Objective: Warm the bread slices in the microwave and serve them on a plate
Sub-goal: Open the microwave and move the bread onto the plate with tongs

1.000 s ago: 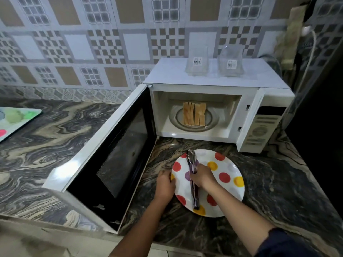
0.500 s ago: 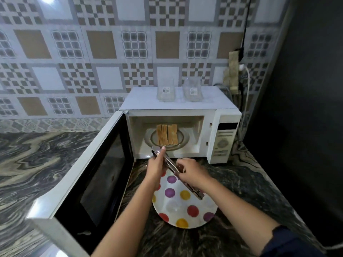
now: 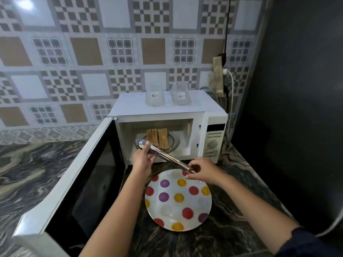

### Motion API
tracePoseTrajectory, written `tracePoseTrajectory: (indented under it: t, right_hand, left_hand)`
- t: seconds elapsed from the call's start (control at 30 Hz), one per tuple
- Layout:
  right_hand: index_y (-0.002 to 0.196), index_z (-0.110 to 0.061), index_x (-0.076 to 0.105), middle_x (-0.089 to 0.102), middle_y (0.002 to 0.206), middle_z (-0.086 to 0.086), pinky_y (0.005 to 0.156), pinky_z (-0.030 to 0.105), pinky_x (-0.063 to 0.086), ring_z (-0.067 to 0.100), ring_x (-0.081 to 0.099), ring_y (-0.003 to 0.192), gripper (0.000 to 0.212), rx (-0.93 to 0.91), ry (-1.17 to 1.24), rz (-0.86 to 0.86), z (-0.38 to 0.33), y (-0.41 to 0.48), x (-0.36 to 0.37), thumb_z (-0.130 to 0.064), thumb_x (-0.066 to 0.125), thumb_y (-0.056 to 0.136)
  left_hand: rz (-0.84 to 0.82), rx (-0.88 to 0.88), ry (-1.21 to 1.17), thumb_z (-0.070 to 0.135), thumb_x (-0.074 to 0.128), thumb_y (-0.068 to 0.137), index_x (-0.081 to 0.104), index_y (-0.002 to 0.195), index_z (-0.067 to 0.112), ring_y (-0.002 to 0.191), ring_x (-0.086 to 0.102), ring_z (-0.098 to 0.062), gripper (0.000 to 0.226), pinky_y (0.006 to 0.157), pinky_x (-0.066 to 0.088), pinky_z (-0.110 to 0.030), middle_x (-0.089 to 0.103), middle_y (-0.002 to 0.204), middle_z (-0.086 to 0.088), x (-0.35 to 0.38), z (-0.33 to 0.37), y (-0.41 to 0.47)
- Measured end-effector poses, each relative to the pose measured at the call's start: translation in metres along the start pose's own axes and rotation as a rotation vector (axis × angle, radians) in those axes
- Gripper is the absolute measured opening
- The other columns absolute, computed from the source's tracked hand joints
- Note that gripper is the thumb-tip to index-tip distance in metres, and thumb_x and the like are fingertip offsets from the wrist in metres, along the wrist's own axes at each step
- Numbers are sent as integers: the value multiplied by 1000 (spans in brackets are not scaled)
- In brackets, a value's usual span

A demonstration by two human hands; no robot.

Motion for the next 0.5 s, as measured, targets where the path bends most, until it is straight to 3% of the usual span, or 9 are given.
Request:
tracePoseTrajectory:
  t: [0.13,0.27,0.4,0.5]
  right_hand:
    - [107,-25,64,65,100,-8,81,23,49,9,60,94,45,61,73,-194,6,2,-4,-41,80,68]
    - [116,-25,58,64,106,-4,82,22,47,9,61,96,39,64,353,-172,-19,5,-1,-51,57,86]
    - [106,-21,52,65,84,1,67,25,51,12,64,67,32,126,490,-265,-37,11,20,-47,38,96]
    - [102,-12,52,52,66,0,45,21,43,9,47,44,33,120,512,-270,-33,12,32,-42,37,98]
  left_hand:
    - [-36,39,30,16,51,95,56,89,10,84,63,-20,9,90,50,-36,63,88,-9,0,0,0]
    - [-110,20,44,17,53,94,58,102,7,88,65,-21,13,81,54,-32,65,91,-10,4,-6,2]
    - [-146,34,73,16,52,95,58,101,6,81,69,-16,13,75,58,-28,67,89,-9,8,-4,-2]
    - [-155,37,176,19,53,94,59,107,3,86,69,-18,22,75,58,-27,68,96,-13,0,-2,1]
Point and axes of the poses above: each hand's wrist, its own y-axis towards the middle knuckle, its own x-axis out of the palm, z = x × y, the point moved 2 cm from there along y, towards the middle knuckle
